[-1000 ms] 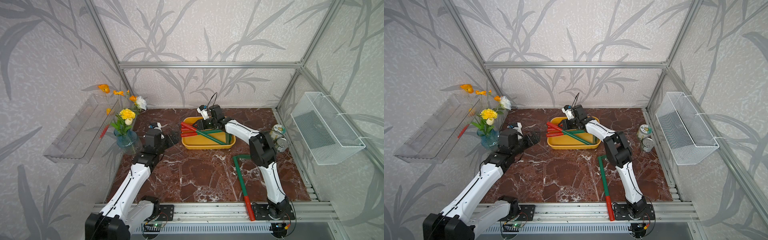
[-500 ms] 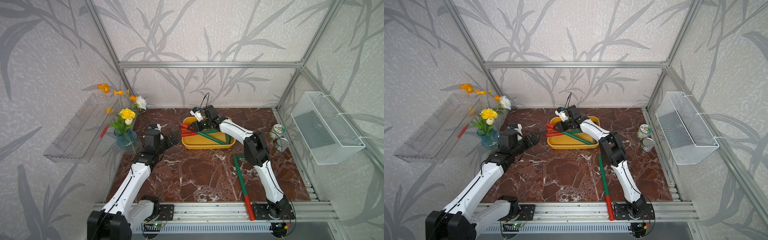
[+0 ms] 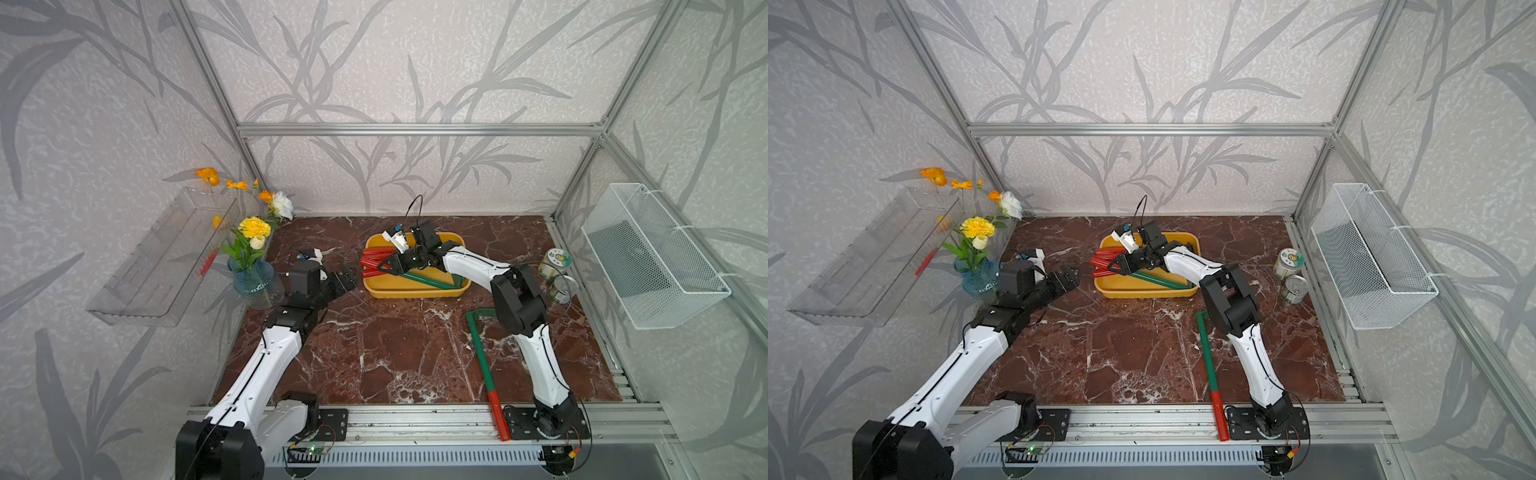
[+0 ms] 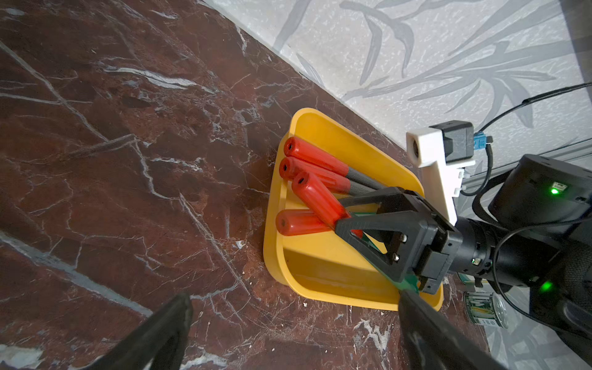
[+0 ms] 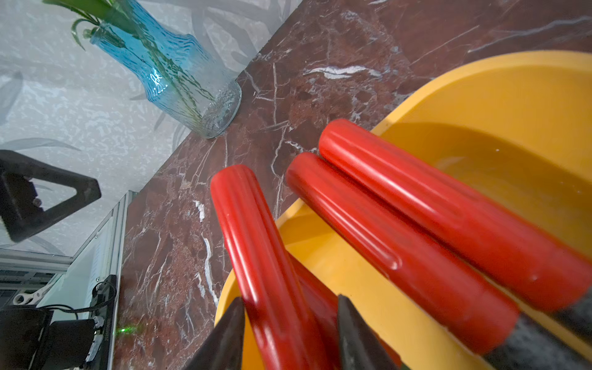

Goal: Put the small hoe into the storage box
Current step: Place the hoe in the storage box.

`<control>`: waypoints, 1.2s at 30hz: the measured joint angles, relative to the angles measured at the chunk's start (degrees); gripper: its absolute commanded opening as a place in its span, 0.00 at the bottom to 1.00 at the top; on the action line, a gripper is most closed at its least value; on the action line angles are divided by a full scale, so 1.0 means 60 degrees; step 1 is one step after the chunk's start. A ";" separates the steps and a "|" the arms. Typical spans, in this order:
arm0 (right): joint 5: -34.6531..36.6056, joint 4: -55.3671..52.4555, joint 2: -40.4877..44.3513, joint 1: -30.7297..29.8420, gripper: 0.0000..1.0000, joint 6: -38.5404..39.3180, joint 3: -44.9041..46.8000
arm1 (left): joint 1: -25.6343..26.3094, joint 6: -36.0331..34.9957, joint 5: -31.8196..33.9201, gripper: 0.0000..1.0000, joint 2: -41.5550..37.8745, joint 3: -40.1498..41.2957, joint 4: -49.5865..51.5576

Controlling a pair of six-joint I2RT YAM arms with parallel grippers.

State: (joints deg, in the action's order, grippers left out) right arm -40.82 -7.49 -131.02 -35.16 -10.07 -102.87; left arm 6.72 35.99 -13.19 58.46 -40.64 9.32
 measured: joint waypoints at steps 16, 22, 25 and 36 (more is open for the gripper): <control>-0.1239 0.0415 0.0368 -0.0109 0.46 -0.0754 0.0667 | -0.0007 0.0091 -0.0444 0.98 0.0288 0.0521 -0.0678; -0.1406 0.0299 0.0688 -0.0124 0.46 -0.0678 0.1351 | -0.0007 0.0259 -0.0696 0.96 0.1020 0.0554 -0.1239; -0.1293 0.0164 0.0914 -0.0124 0.46 -0.0514 0.1559 | -0.0007 0.0284 -0.0823 0.96 0.1370 0.0528 -0.1497; 0.0018 -0.0015 0.2543 0.0164 0.44 -0.0346 0.2685 | -0.0007 0.0335 -0.1093 0.93 0.3089 -0.0095 -0.2608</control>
State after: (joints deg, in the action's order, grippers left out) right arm -40.71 -7.57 -115.77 -34.17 -12.14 -86.76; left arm 6.68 38.00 -19.75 76.99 -41.21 -6.33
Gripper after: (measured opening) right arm 0.442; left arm 0.939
